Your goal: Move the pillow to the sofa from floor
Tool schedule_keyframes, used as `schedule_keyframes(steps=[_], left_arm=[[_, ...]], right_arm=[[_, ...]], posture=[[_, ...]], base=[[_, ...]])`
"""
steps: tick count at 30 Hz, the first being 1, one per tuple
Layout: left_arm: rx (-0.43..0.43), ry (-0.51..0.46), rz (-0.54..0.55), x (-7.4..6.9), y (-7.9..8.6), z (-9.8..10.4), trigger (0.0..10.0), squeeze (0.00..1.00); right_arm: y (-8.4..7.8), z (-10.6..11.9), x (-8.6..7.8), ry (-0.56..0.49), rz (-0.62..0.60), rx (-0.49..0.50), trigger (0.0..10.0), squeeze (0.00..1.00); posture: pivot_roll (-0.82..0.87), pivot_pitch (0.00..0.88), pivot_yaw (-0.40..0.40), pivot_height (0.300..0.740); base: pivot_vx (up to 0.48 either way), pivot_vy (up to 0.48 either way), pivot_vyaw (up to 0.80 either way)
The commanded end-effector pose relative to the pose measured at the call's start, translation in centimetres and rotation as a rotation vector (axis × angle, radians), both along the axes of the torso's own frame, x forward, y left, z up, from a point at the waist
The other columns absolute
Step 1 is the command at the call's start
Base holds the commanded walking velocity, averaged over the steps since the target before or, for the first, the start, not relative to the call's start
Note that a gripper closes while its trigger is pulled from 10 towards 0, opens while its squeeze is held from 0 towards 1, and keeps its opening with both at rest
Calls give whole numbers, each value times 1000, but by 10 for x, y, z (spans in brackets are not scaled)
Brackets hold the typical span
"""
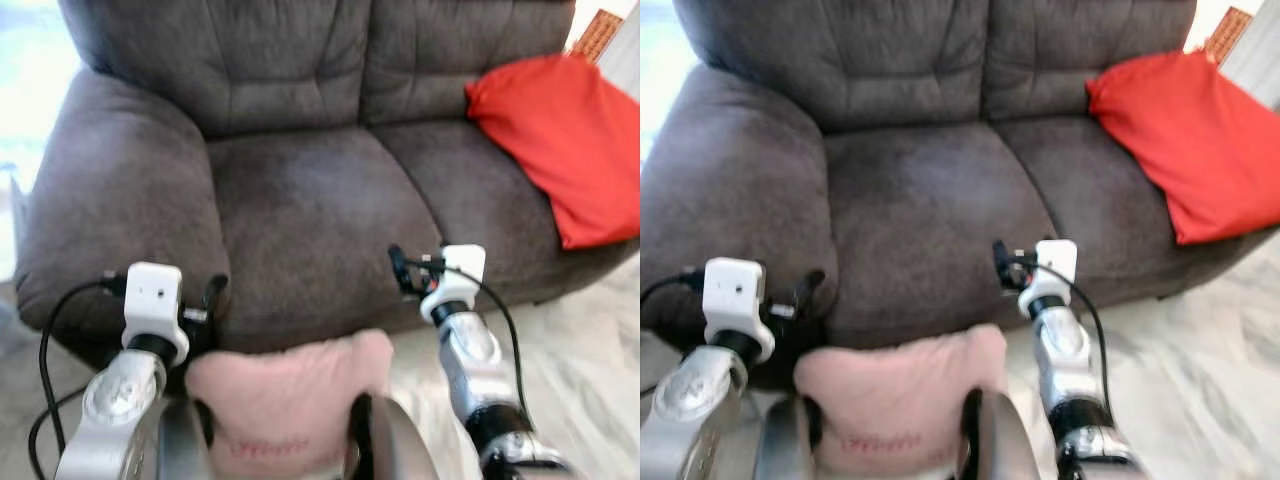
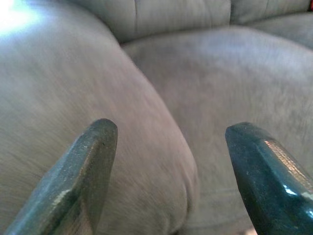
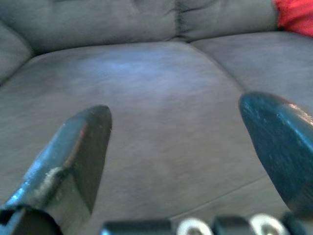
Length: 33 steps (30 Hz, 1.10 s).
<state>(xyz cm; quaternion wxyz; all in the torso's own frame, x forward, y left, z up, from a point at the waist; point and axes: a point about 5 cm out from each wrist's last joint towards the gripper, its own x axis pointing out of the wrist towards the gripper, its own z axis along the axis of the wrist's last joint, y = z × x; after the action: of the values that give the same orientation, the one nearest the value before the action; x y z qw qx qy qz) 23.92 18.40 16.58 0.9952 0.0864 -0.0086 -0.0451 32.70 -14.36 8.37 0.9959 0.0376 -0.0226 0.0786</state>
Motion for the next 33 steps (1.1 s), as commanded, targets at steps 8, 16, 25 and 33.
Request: schedule_keyframes(steps=[8, 16, 25, 33], left_arm=[[67, 13, 39, 7, 10, 4, 10000, 0], [24, -57, 112, 25, 22, 3, 10000, 0], [3, -83, 69, 28, 9, 2, 10000, 0], [-12, -85, 66, 25, 6, -1, 10000, 0]], right_arm=[[19, 6, -4, -43, -19, 44, 10000, 0], [14, 24, 2, -78, -34, 35, 10000, 0], [10, 24, -3, -75, -42, 24, 10000, 0], [12, 29, -2, -73, -26, 16, 10000, 0]], posture=[[287, 0, -62, 535], [262, 0, -60, 535], [235, 0, -72, 535], [222, 0, -94, 535]], base=[[0, 0, 0], [0, 0, 0], [0, 0, 0], [-90, 0, 0]])
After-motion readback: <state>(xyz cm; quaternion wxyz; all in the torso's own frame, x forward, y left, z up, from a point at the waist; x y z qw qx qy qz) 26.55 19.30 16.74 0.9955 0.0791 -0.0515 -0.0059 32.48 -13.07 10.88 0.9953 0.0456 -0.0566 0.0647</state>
